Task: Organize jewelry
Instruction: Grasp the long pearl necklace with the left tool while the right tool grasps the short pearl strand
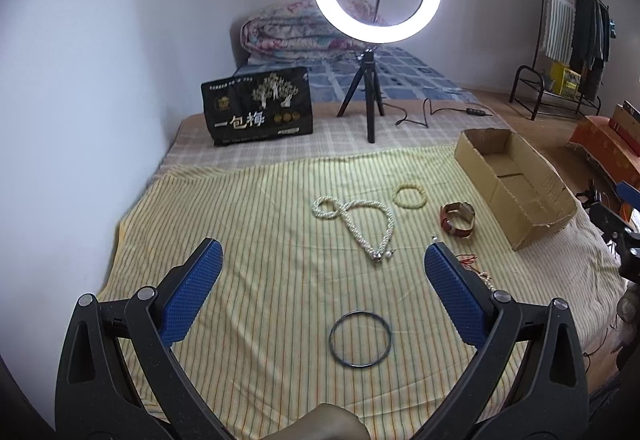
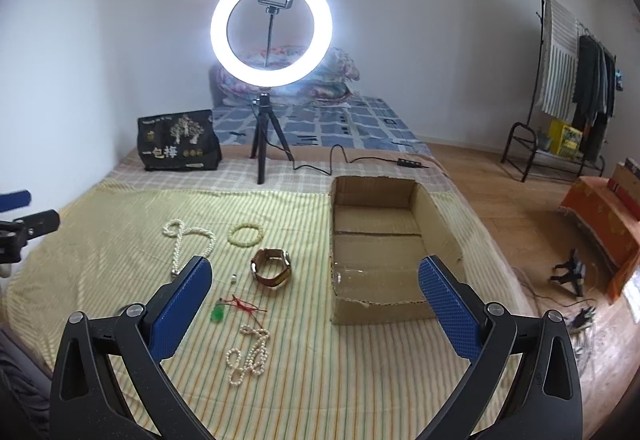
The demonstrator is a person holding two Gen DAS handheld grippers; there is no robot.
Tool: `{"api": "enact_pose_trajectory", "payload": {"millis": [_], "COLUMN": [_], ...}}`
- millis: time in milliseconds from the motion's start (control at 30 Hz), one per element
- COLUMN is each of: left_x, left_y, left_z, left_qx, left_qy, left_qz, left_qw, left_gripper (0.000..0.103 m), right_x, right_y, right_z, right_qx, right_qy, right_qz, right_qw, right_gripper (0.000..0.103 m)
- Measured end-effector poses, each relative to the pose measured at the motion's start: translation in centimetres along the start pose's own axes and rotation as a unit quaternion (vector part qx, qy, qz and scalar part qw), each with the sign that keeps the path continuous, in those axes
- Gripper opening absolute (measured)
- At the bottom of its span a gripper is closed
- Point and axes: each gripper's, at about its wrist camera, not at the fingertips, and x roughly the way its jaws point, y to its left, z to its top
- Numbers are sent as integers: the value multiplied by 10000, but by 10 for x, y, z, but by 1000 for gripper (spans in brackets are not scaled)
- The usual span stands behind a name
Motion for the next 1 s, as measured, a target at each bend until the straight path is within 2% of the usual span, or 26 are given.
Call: {"api": "enact_pose_trajectory", "payload": {"millis": [133,267,333,533,633,767,933,1000], "left_x": [13,25,31,56,71,103,139,152], "left_y": [15,26,27,21,19,18,24,25], "left_z": [1,8,12,25,28,29,27,25], "left_qx": [-136,-327,-367,-412,-428,-496,-772,-898], "left_qy": [139,275,360,710,897,1372,1758,1892], "left_qz": [14,-177,-269,-443,-445,-475,-299,-378], "left_qw": [9998,9989,9983,9956,9941,9882,9809,9771], "left_gripper": [99,94,91,91,91,91,91,91], "right_x": [7,13,17,31,41,62,77,81], "right_y": [-9,-11,-10,-3,5,18,34,36], "right_z": [-4,-6,-7,-16,-27,-45,-59,-63], "right_qx": [76,33,11,-110,-221,-340,-555,-544], "right_qy": [108,250,378,840,1164,1750,2121,2240], "right_qz": [39,62,145,503,716,984,1102,1143], "right_qw": [9999,9997,9992,9951,9904,9791,9694,9663], "right_gripper": [103,103,103,103,103,102,102,102]}}
